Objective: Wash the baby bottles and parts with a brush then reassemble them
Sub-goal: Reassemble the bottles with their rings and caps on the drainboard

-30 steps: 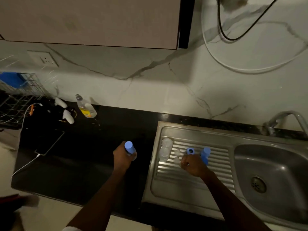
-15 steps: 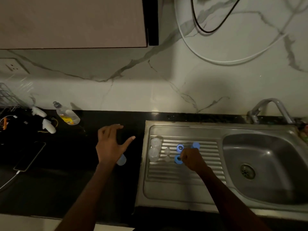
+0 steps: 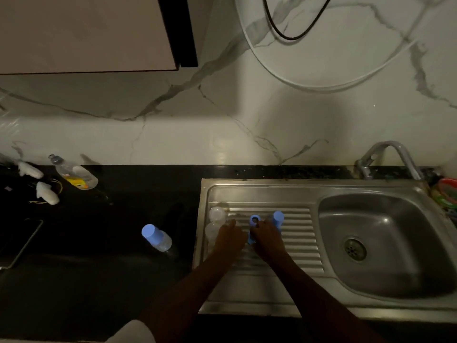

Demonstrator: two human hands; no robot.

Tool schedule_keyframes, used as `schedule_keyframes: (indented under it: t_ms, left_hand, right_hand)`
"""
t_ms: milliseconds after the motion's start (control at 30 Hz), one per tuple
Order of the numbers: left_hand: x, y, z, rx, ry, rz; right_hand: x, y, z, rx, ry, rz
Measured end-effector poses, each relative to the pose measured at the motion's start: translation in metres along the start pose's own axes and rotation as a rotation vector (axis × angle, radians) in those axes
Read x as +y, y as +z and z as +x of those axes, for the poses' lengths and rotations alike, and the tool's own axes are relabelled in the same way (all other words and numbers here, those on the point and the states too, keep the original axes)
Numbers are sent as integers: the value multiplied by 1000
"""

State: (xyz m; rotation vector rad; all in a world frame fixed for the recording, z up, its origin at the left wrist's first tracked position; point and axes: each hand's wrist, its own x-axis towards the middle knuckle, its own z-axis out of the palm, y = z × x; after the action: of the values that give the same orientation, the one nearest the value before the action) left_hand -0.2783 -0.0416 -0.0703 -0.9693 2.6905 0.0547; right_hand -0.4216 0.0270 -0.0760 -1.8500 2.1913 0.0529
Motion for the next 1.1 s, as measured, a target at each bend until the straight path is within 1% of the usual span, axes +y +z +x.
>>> schedule_keyframes:
  t_ms: [33,67,100,167,233,300,367,400,433,467,500,533,567,600,633,667,733,800,867,933,1000,1033,1067,1100]
  left_hand:
    - [6,-6,0,3,-51,-38]
    - [10,-16,-4,-81,-149,-224]
    - [14,-18,-3,-130,-170,-320]
    - [16,-12,5,-89,-195,-289]
    - [18,-3,7,19,-188,-387]
    - [20,-3,5,10,-195,-460]
    - [22,3,7,100,-157,-453]
    - [22,-1,8,76,-194,-501]
    - [23,-10,5,-42,-220,-540]
    - [20,-5,1,-77,-215,-451]
    - [18,-7,-2,-64,-197,-434]
    - [14,-4,2,69,-180,-360]
    - [12,-1,4,100,-170,-386]
    - [13,-4,1,130,-158,-474]
    - [13,-9,4,170,-148,-508]
    - [13,-22,6,208,-173,-573]
    - [19,-57,7,222,-293,-789]
    - [20,-93,15,274,-400,-996]
    - [19,-129,20,381,-406,-1097]
    - [23,-160,21,553,-357,-1188]
    - [36,-186,17,765,-269,-1203]
    - [42,-192,14,862,-219,-1180]
    - [46,-192,11,911,-193,-1150]
    - [50,-185,14,909,-178,-1100]
  right_hand:
    - [2,4,1,1,-22,-13]
    - [4,7,2,-1,-30,-27]
    - [5,9,4,1,-33,-38]
    - [6,11,6,28,-48,-38]
    - [3,11,2,81,-88,-35]
    - [3,4,-6,115,-115,17]
    - [4,-6,-13,171,-125,76]
    - [4,-10,-16,200,-125,120]
    - [6,-13,-17,221,-118,182]
    - [7,-16,-20,233,-98,245]
    - [10,-18,-21,254,-71,293]
    - [13,-20,-22,272,-45,334]
    - [16,-23,-23,287,-23,368]
    - [20,-28,-24,293,-11,393]
    - [24,-31,-24,299,-10,402]
    - [28,-38,-25,309,-6,416]
    - [36,-58,-24,330,27,475]
    - [45,-91,-24,407,45,530]
    - [54,-133,-25,597,33,561]
    - [57,-175,-34,812,25,564]
    - [61,-197,-44,982,13,629]
    - [64,-200,-49,995,9,640]
    - [70,-198,-51,929,10,612]
    - [81,-190,-55,799,27,566]
